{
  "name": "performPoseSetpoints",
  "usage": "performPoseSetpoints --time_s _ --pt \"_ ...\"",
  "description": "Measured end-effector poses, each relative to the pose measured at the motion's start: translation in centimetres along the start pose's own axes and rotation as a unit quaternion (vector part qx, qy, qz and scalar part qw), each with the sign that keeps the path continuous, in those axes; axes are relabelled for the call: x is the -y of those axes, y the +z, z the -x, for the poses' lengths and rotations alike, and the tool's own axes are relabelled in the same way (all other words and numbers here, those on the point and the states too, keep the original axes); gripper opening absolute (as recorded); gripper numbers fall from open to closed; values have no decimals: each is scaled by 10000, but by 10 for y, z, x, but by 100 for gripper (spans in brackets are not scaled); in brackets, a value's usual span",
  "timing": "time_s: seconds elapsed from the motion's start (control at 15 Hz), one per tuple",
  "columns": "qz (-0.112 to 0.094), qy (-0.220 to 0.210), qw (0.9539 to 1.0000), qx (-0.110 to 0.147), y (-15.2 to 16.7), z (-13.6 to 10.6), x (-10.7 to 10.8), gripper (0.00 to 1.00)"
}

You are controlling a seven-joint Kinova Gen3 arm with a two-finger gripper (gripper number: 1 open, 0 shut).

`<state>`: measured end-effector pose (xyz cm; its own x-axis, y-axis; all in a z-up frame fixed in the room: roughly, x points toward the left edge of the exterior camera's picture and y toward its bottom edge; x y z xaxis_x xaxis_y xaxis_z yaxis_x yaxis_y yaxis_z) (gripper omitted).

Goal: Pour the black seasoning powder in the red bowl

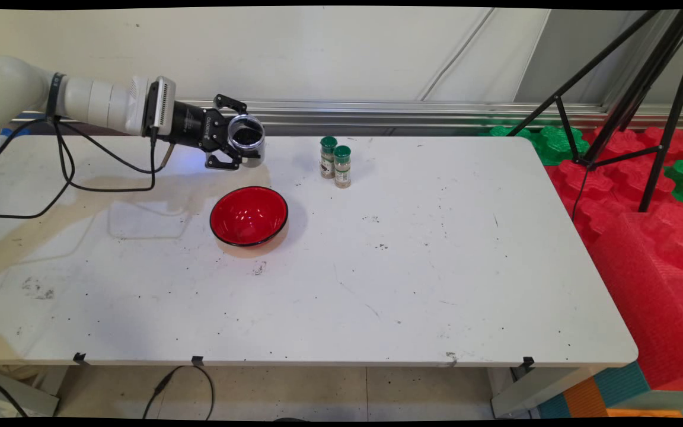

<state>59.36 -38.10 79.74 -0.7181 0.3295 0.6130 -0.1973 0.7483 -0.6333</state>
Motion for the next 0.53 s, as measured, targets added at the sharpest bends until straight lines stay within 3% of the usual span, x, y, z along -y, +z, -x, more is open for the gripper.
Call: performPoseSetpoints --time_s 0.53 --pt "-205 763 9969 2 6 -3 -12 0"
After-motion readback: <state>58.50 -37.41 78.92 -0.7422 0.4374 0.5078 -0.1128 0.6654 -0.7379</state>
